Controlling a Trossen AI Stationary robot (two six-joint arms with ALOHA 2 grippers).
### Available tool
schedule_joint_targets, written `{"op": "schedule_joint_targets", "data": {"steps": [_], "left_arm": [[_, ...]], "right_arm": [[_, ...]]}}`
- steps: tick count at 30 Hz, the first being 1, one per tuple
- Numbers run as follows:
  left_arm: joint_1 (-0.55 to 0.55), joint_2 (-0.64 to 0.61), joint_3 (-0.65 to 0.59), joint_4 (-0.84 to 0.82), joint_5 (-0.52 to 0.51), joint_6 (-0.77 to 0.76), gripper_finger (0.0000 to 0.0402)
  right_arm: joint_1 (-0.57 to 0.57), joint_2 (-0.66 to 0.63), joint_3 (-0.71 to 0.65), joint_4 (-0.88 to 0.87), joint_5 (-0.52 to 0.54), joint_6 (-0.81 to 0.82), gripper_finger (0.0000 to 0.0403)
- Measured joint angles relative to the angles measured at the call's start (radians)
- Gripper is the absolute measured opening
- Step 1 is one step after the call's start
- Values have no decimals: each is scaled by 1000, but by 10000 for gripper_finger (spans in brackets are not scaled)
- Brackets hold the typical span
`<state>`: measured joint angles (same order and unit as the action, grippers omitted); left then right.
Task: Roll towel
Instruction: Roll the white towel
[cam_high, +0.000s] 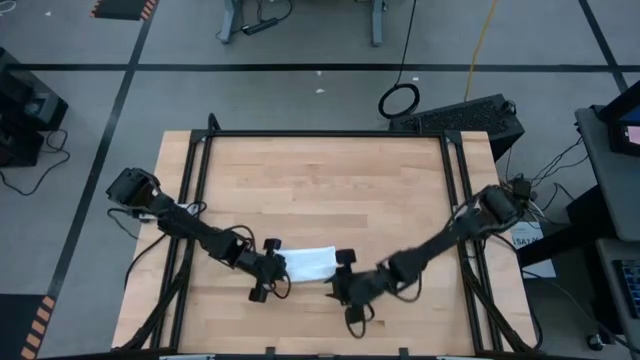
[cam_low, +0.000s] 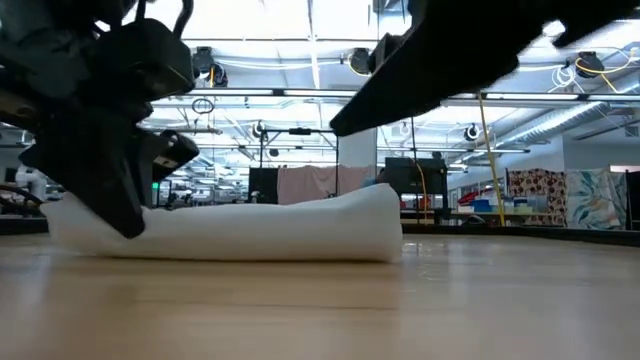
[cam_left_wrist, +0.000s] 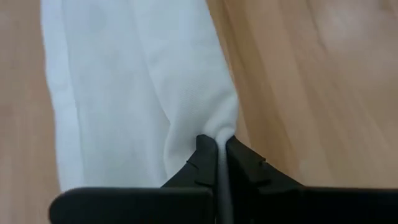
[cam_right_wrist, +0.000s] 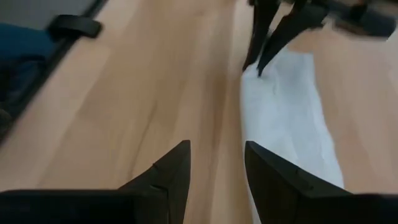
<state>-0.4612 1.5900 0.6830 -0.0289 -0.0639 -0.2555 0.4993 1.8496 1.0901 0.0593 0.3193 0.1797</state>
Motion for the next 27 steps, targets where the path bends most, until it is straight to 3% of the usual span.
{"op": "schedule_joint_targets", "data": {"steps": [3,5,11,15,22,27], "left_arm": [[28,-1,-28,23,53,-26,16],[45,-2,-51,49,92,-36,16],[94,-2,-92,177,273,-36,16],[124,-2,-92,181,349,-54,16],[173,-2,-92,187,433,-111,16],[234,-2,-92,225,555,-155,16]], "right_arm": [[46,70,0,92,130,-26,142],[56,114,0,131,163,-39,142],[16,183,0,264,144,-162,142],[-12,193,0,309,56,-222,142],[-17,193,-34,336,-10,-127,144],[22,173,-35,355,1,-55,180]]}}
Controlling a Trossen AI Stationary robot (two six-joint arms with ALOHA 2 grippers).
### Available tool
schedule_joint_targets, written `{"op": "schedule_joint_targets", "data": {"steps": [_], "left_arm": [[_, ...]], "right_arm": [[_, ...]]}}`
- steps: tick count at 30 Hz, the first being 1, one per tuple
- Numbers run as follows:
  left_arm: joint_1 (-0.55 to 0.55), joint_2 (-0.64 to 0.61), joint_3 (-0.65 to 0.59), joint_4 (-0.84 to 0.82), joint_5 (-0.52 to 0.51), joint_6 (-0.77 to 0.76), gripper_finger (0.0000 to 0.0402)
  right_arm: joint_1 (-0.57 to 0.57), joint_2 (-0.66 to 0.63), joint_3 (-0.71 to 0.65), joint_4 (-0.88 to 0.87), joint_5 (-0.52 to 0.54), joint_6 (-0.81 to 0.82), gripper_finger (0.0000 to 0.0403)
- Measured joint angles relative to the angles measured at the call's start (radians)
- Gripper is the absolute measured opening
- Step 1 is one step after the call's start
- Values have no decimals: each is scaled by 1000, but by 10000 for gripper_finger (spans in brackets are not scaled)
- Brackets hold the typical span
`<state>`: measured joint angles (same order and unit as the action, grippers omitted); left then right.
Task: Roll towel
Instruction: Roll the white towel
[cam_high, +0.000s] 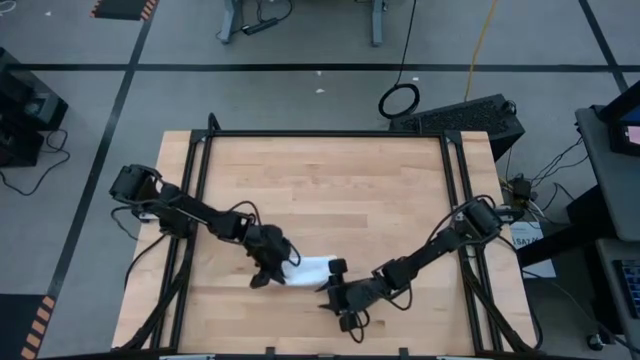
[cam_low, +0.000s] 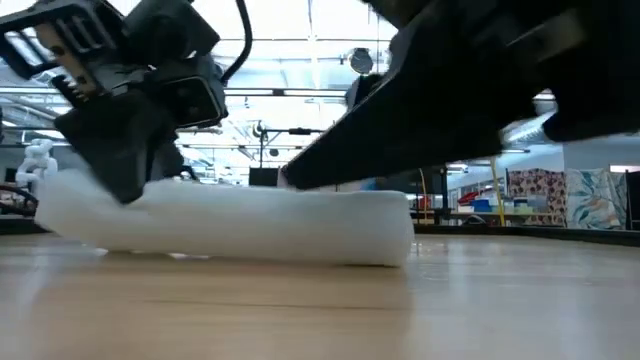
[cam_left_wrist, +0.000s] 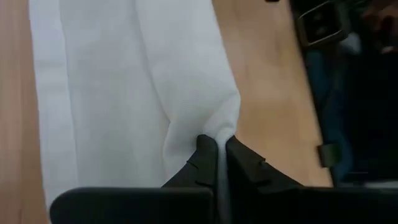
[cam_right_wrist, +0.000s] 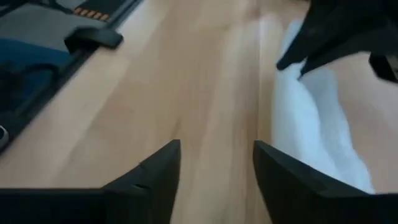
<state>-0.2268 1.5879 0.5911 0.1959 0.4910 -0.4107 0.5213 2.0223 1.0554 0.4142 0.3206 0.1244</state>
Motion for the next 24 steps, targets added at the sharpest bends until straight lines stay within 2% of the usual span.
{"op": "schedule_joint_targets", "data": {"steps": [2,5,8,9,14,20,24], "left_arm": [[23,0,0,23,35,5,16],[54,-2,-17,41,59,28,15],[81,-1,-49,50,62,29,15],[86,-1,-58,66,63,26,15],[97,-1,-98,150,111,4,15],[96,-1,-103,164,118,-2,15],[96,-1,-103,174,128,8,15]], "right_arm": [[15,-12,0,-3,28,-2,206],[43,-57,0,-66,130,-44,243],[65,-102,0,-194,263,-12,263],[67,-105,-4,-218,279,9,265],[32,-80,-90,-92,230,120,251],[25,-66,-169,138,278,146,216],[0,-61,-176,155,250,206,197]]}}
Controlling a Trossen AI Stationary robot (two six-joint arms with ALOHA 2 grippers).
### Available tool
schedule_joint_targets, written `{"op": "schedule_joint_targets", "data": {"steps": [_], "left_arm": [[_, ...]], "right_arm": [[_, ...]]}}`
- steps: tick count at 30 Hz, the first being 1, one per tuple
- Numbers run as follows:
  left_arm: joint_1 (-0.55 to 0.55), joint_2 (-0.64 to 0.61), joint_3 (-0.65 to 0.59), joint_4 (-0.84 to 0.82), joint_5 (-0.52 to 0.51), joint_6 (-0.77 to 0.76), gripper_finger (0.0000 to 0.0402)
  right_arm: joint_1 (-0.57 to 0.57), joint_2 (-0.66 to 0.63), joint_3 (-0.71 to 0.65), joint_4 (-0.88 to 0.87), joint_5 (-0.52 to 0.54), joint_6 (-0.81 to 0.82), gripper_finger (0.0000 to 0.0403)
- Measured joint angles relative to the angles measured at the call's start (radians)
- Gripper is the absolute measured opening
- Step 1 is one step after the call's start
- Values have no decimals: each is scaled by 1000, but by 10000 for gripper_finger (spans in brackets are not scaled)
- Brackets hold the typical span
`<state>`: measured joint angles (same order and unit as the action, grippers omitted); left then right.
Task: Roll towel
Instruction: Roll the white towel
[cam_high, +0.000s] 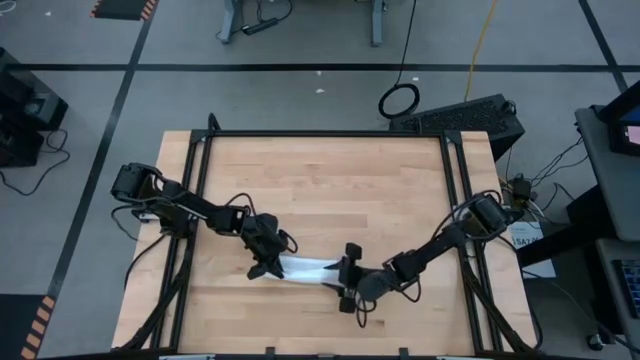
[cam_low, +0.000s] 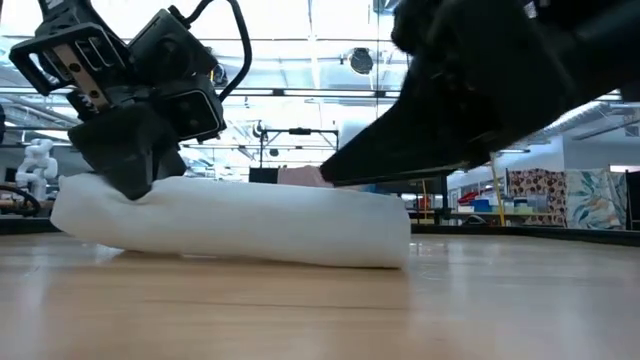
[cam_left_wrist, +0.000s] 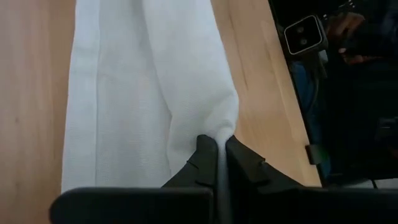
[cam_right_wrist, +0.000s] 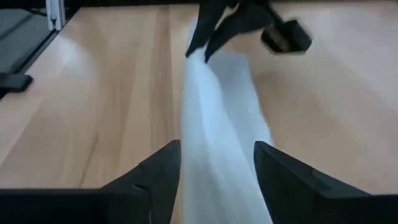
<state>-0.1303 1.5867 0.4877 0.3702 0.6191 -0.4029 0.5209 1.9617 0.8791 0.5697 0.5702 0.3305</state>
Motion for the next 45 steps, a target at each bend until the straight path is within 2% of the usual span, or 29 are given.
{"op": "schedule_joint_targets", "data": {"steps": [7,12,16,22,28,31,35,39,45], "left_arm": [[0,0,0,-3,3,18,15],[-1,0,0,-25,-48,19,16],[-1,0,0,-25,-102,16,33],[8,0,0,-20,-146,19,87],[42,-43,0,-40,-19,15,133],[44,-105,0,-111,-17,32,142],[17,-213,0,-233,-124,126,143],[-63,-304,0,-278,-264,216,143],[-266,-286,-3,-287,-623,338,143]], "right_arm": [[-27,61,0,18,-111,163,150],[-29,79,1,29,-133,237,78],[-29,79,1,28,-153,245,16],[-30,79,2,0,-155,317,19],[-30,77,3,-29,-155,390,5],[-30,77,3,-30,-155,392,5],[-32,77,3,-47,-153,428,6],[-36,77,3,-50,-154,466,6],[-37,77,2,-59,-154,495,6]]}}
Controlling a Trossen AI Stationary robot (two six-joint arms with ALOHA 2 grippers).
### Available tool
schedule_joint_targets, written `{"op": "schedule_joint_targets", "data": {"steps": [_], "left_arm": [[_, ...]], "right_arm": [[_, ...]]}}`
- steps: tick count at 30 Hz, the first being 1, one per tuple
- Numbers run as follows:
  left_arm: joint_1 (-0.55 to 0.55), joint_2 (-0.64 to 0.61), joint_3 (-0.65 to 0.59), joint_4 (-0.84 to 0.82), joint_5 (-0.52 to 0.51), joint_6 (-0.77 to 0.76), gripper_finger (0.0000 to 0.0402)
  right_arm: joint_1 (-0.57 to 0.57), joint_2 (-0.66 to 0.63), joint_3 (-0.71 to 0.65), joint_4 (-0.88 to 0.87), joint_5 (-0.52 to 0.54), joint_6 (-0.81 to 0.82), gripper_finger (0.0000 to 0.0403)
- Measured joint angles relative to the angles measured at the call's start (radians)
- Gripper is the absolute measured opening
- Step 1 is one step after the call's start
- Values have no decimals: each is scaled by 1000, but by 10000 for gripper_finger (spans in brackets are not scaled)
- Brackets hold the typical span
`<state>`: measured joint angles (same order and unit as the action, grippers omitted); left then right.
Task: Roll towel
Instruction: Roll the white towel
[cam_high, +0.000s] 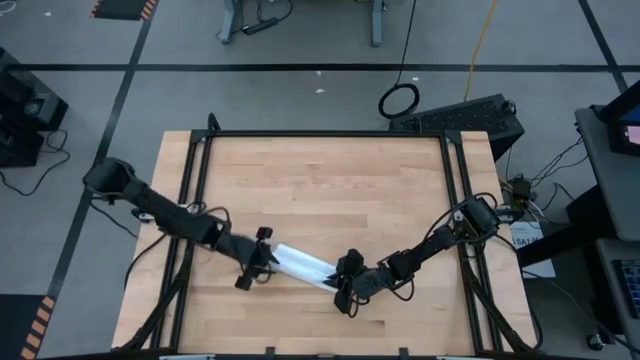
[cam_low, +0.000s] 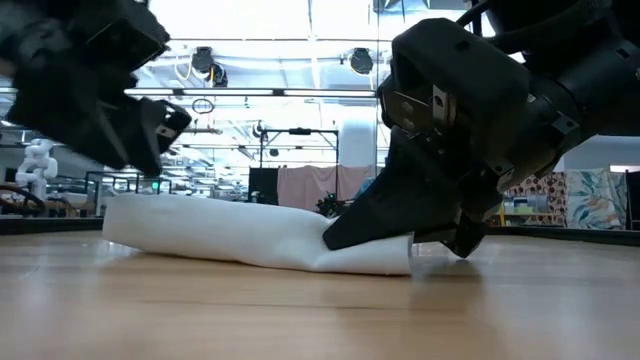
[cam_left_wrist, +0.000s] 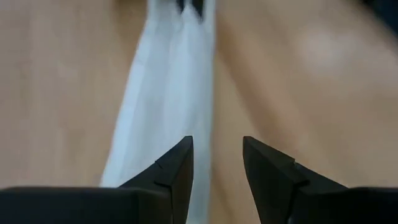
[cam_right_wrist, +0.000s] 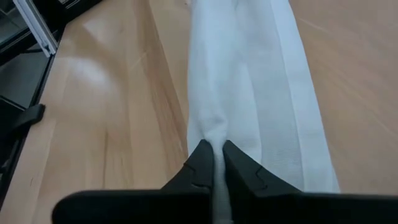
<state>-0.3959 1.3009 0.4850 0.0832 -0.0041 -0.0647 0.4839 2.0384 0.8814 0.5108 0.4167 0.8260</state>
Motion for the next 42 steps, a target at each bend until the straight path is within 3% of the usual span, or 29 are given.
{"op": "schedule_joint_targets", "data": {"steps": [4,10,16,20,24,27,33,38,42], "left_arm": [[-99,38,-1,17,-207,24,143],[-171,83,-1,7,-423,50,144],[-202,146,-1,99,-475,1,158],[-252,178,-1,127,-480,19,211],[-287,222,0,118,-562,43,270],[-299,273,0,121,-565,84,287],[-298,328,5,137,-599,96,262],[-272,331,3,138,-589,96,216],[-215,329,3,132,-523,95,166]], "right_arm": [[0,0,0,-5,-3,18,6],[-1,0,-1,-12,-23,23,6],[-12,0,-1,-13,-32,26,6],[-13,0,-1,-13,-32,25,6],[-13,1,-1,-13,-32,26,6],[-13,1,-1,-13,-32,26,6],[-13,2,-1,-13,-32,28,6],[-14,2,-2,-13,-43,27,6],[-15,2,-2,-12,-72,19,6]]}}
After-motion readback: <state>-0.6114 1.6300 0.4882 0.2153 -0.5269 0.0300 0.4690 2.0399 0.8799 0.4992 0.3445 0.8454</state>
